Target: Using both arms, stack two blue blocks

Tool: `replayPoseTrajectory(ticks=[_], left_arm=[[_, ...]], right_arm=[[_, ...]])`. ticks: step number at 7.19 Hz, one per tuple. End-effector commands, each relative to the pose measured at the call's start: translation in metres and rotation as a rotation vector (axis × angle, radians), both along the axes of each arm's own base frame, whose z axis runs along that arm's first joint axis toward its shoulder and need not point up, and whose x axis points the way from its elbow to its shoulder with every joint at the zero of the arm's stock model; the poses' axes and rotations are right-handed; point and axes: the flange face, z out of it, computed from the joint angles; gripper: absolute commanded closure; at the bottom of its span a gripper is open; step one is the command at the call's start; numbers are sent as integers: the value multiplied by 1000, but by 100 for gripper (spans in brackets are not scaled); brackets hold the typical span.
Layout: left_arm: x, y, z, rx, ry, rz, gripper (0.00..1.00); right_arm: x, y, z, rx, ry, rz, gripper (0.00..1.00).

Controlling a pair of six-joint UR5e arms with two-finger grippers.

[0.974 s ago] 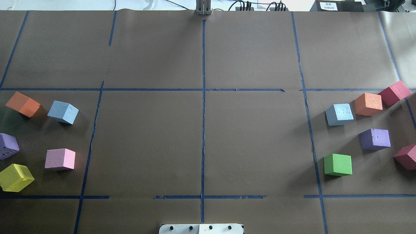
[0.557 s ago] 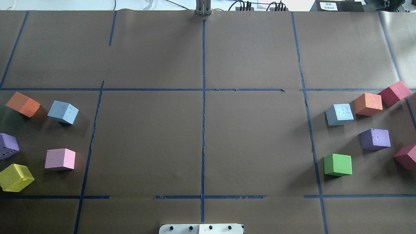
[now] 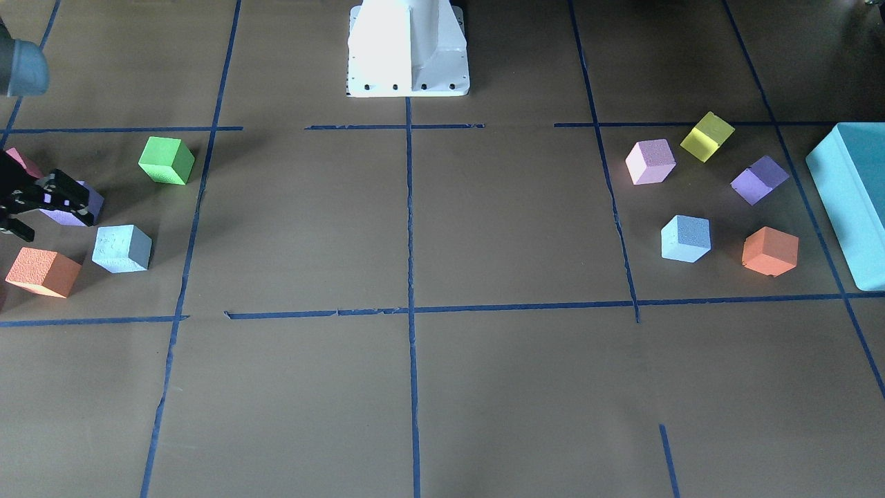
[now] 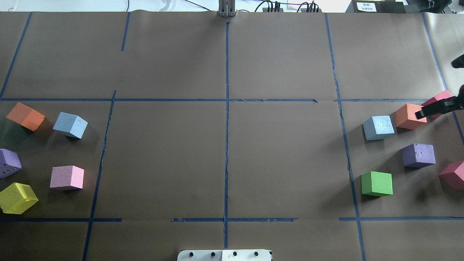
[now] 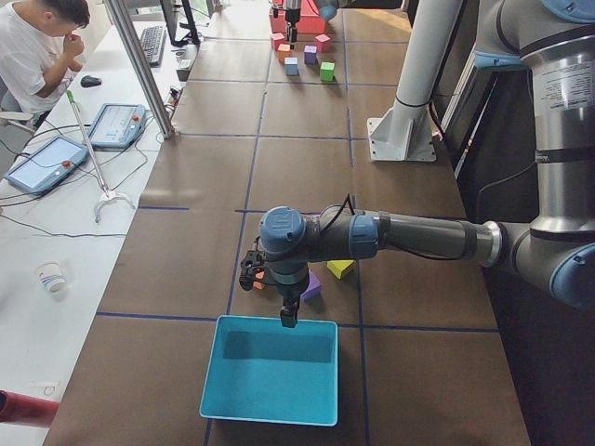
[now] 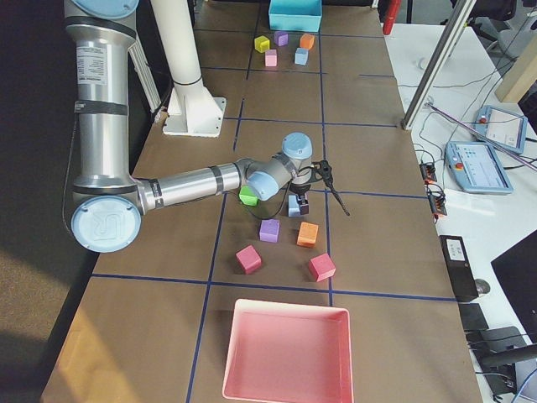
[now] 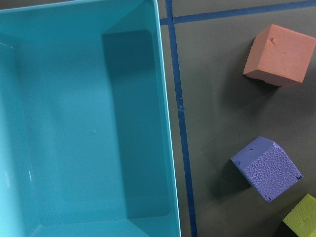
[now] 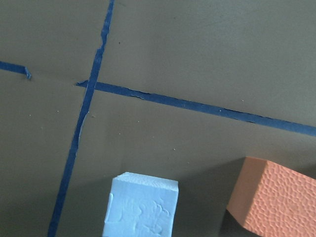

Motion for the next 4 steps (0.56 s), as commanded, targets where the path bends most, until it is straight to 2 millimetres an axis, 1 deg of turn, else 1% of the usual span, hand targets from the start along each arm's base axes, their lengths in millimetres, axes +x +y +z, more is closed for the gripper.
replayPoseTrajectory(ticks=[1,2,4], left_arm=[[0,0,-1,2,0,0,0],[0,0,-1,1,0,-1,0],[0,0,-1,1,0,-1,0]], right_arm=[[-42,-12,-1,4,30,-2,0],[-47,-12,7,-6,41,-9,0],[-58,-6,19,-23,56,-31,0]])
